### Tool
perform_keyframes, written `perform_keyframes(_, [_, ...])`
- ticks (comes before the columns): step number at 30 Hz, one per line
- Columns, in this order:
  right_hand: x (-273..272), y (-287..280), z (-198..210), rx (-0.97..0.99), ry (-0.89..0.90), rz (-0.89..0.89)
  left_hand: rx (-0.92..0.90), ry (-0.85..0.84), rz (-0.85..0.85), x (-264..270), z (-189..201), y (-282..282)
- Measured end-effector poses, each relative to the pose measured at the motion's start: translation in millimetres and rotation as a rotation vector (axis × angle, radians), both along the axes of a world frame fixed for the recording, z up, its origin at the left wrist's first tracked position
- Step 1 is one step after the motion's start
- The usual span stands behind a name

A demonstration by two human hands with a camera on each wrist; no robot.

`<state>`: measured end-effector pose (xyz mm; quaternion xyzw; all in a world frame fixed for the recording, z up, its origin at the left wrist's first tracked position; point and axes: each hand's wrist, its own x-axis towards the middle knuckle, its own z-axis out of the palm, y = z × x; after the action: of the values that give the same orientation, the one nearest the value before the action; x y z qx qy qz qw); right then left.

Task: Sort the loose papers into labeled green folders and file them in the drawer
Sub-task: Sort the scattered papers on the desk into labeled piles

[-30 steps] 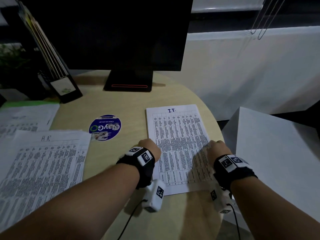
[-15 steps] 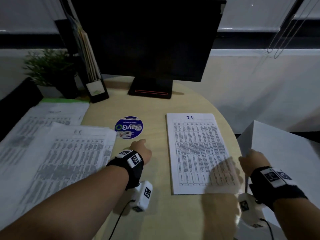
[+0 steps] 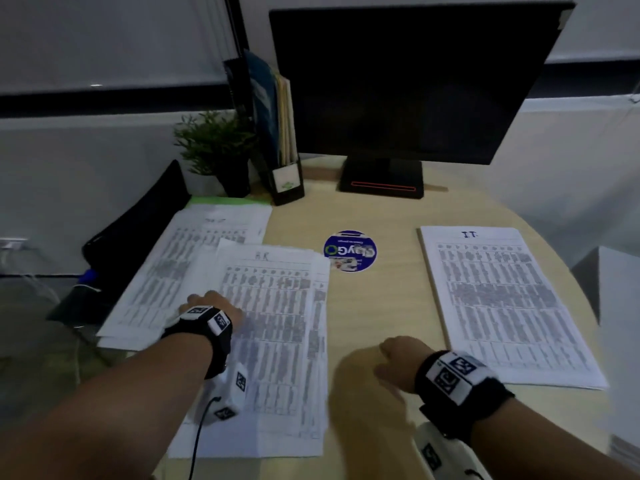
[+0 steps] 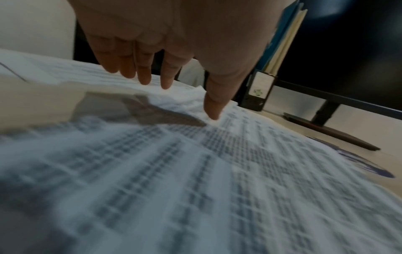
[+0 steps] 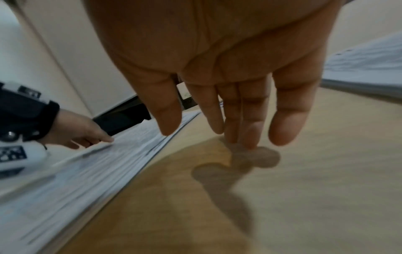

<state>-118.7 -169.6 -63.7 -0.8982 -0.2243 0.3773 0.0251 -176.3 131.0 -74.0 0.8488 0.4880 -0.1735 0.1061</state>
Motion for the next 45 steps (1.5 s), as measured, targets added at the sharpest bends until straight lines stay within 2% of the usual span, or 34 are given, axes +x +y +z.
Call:
perform_keyframes(5, [-22,50,-12,-0.022,-0.009,-0.041,-0.068,0.105,-0.034,-29,6,62])
perform_keyframes(9, [-26,89,-10,-0.01,0.005,-0.137,-0.141,0.053,-0.076,-30,4,75])
perform_keyframes(14, [-26,126,-9,0.049,0.002,-0.359,-0.134,0.033,-0.092,-28,-2,87])
perform_keyframes(18, [-24,147,-6,0.115,0.059,-0.484,-0.26,-0.029,-0.112,-27,0,94])
perform_keyframes(20, [-25,152,-3,0.195,0.09,-0.537,-0.315,-0.057,-0.116,-26,-1,91])
perform_keyframes(25, [-26,152,-15,0.203,0.127,-0.642,-0.355,-0.191,-0.188,-26,1,60])
perform_keyframes(29, [-18,132,-26,0.046,-0.009,-0.635,-0.437,-0.309,-0.305,-23,8,28])
perform_keyframes(31, [-10,110,-39,0.066,-0.041,-0.683,-0.489,-0.362,-0.39,-23,17,13])
perform_keyframes(33, [-9,91,-36,0.191,-0.033,-0.809,-0.567,-0.446,-0.468,-25,26,-2])
perform_keyframes(35, [-11,75,-25,0.399,0.01,-1.057,-0.657,-0.541,-0.508,-26,32,-12])
perform_keyframes(37, [-12,53,-20,0.599,0.071,-1.256,-0.79,-0.624,-0.474,-26,39,-17])
perform_keyframes(38, [-13,44,-14,0.71,0.105,-1.299,-0.861,-0.664,-0.438,-27,44,-18])
perform_keyframes(42, [-18,28,21,1.162,0.318,-1.238,-0.975,-0.789,-0.352,-25,63,-19])
perform_keyframes(45, [-22,29,50,1.319,0.221,-1.128,-0.981,-0.889,-0.38,-24,74,-22])
